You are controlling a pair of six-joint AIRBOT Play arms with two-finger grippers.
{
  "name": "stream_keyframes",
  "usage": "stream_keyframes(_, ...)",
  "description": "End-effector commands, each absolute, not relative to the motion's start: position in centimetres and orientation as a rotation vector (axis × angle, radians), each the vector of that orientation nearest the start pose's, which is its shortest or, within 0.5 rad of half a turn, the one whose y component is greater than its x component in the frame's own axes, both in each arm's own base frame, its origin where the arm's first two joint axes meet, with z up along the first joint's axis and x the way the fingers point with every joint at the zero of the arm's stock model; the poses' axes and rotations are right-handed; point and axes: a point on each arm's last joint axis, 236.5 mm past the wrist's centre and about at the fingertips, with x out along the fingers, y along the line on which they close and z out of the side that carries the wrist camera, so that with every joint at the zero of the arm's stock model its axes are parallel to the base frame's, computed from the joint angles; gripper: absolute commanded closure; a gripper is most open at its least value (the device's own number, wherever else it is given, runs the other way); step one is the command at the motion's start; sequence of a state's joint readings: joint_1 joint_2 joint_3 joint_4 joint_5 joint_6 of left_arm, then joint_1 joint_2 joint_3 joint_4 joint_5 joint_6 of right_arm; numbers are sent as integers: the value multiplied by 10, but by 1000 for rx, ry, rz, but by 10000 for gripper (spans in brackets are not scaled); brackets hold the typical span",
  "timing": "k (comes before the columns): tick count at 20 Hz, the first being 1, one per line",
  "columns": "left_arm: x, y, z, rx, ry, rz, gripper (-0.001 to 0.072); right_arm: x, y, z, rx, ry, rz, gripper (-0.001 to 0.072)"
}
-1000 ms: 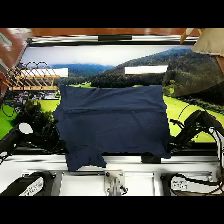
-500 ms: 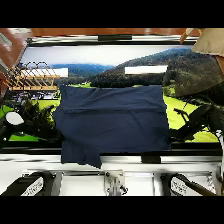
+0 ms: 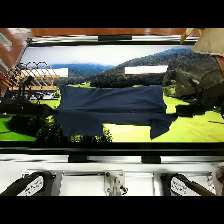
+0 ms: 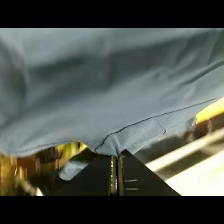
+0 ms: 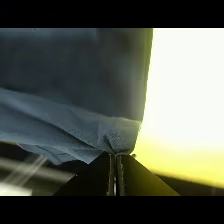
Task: Fold the shirts.
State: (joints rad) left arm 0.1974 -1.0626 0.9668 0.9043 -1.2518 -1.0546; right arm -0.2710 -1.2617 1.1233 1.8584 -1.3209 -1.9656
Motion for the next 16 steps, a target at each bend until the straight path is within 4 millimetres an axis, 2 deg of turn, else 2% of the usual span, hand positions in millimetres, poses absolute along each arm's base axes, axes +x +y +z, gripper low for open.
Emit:
stream_keyframes(1,383,-70,74,-343,994,-511,671,402,-23,18,56,1241,208,660)
stream_keyframes(4,416,-61,62,-359,1003,-495,670,454,-27,18,12,1169,147,659)
stream_keyframes(8,460,-51,39,-437,1050,-458,669,489,-25,-3,10,1183,157,659)
stream_keyframes(11,491,-44,23,-497,1061,-412,670,514,-19,-10,-13,1137,159,659)
stream_keyframes(13,506,-42,12,-538,1062,-375,669,527,-16,-18,-9,1107,150,659)
stream_keyframes(16,513,-50,-10,-576,1095,-358,668,525,-19,-45,12,1162,113,658)
